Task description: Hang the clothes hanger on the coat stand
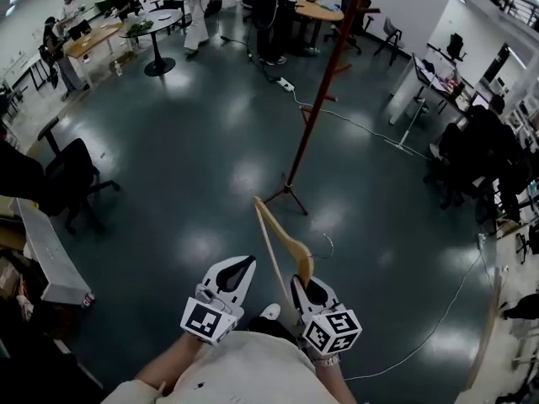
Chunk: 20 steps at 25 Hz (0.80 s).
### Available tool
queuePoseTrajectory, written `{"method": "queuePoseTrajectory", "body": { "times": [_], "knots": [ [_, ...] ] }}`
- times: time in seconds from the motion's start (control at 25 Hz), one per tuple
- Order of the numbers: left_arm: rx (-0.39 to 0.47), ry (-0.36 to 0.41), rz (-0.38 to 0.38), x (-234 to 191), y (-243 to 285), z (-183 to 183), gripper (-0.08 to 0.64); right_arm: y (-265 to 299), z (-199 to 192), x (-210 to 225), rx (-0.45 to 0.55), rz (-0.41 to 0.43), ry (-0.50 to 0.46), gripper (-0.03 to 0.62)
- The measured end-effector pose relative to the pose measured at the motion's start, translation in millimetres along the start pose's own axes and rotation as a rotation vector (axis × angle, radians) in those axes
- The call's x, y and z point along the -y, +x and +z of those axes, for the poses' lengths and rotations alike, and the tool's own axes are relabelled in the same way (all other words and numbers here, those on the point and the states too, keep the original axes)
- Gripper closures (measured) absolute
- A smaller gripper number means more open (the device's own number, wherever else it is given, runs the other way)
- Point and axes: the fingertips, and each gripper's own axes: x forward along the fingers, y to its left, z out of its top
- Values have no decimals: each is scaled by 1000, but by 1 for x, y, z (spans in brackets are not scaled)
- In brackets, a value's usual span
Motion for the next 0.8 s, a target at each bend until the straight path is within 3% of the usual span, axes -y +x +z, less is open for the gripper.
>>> {"method": "queuePoseTrajectory", "body": {
  "times": [0.28,0.36,0.52,0.8],
  "knots": [
    [45,16,113,17,46,13,548,-1,31,61,-16,63,-42,523],
    [34,29,120,21,52,13,548,-1,33,72,-19,66,-18,523],
    [107,49,124,11,68,28,548,9,38,80,-20,76,-6,523],
    [89,-5,120,-24,132,18,548,46,75,108,-32,88,-37,523]
  ]
}}
